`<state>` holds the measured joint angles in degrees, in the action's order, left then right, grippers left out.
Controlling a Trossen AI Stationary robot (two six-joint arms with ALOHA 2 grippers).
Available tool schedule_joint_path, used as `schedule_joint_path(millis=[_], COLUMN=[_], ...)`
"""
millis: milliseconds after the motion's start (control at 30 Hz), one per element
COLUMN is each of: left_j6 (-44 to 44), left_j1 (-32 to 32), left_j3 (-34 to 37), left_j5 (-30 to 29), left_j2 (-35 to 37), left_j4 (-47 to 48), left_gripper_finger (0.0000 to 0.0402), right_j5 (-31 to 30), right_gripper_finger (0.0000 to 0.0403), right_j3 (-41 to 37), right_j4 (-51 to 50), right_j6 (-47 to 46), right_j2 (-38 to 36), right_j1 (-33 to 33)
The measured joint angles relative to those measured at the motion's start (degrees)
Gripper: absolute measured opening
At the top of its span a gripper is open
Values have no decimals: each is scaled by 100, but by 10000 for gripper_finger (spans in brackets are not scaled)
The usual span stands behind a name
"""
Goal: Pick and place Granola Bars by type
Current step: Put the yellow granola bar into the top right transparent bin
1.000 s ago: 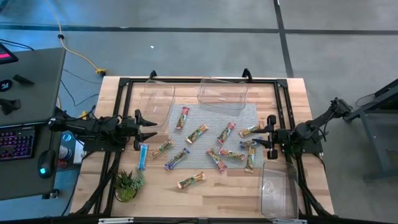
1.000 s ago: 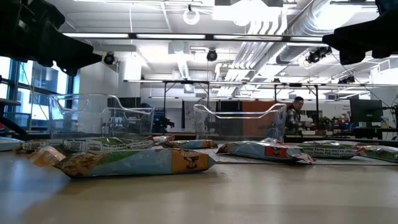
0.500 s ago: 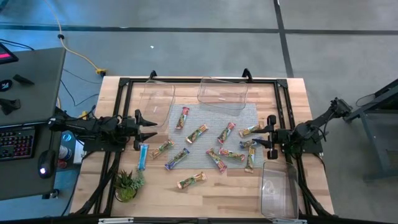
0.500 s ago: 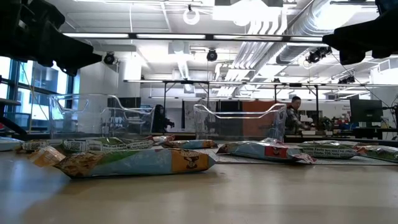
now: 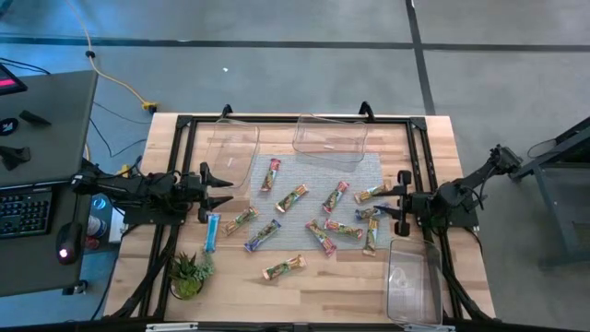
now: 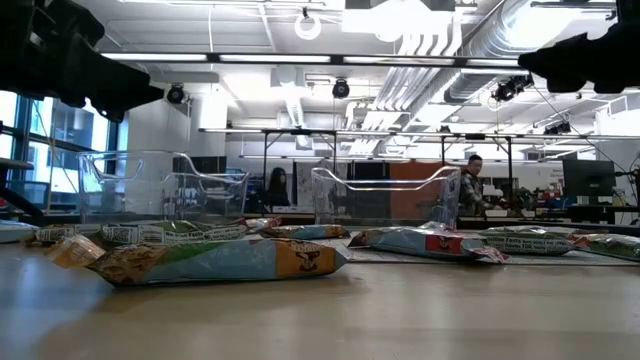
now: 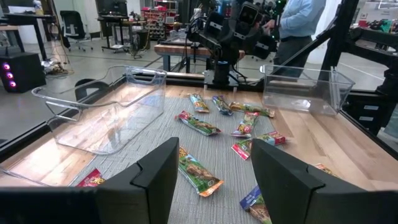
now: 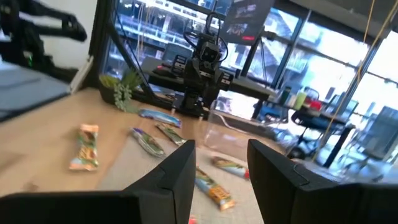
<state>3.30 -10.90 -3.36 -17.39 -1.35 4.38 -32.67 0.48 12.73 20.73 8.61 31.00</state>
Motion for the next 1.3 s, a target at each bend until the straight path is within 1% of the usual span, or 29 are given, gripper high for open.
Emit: schedule_joint_path(millis=[67, 167, 233, 400, 533, 700, 767, 833, 900, 1033, 1100, 1133, 1200, 1300], left_j6=[0, -1, 1, 1, 1, 1, -1, 0, 1, -1, 0, -1, -1, -1], left_j1=[2, 2, 2, 2, 2, 2, 2, 2, 2, 2, 2, 2, 2, 2], left_j3=[0, 0, 0, 0, 0, 0, 0, 2, 5, 13, 15, 15, 15, 15], left_j5=[0, 0, 0, 0, 0, 0, 0, -2, -1, -2, -2, -3, -26, -20], left_j2=[0, -1, -1, -1, -1, -1, 1, 0, 0, 0, -1, -1, -1, -1], left_j4=[0, 0, 2, 0, 0, 0, 0, -23, -59, -107, -118, -125, -212, -824], left_gripper_finger=[193, 193, 193, 193, 193, 193, 193, 193, 193, 193, 193, 193, 193, 193], right_j5=[-16, -200, -171, 309, 508, 82, 110, 263, 270, -233, -445, -450, -388, -270], right_gripper_finger=[129, 129, 129, 129, 129, 129, 129, 129, 129, 129, 131, 131, 131, 131], right_j3=[0, -1, 1, 0, 1, 0, -1, 1, 23, 421, 775, 983, 1433, 2070], right_j4=[12, 203, 376, 466, 561, 1206, 1413, 1501, 1525, 1076, 495, 65, -895, -2735], right_j6=[81, 15, 36, -238, -100, 553, 805, 760, 504, 374, 332, 184, -457, -1834], right_j2=[-1, 2, 2, 2, 2, 2, 1, 2, 3, 98, 212, 289, 497, 942], right_j1=[0, 0, 0, 0, 0, 0, 0, 0, 0, -3, -42, -77, -171, -345])
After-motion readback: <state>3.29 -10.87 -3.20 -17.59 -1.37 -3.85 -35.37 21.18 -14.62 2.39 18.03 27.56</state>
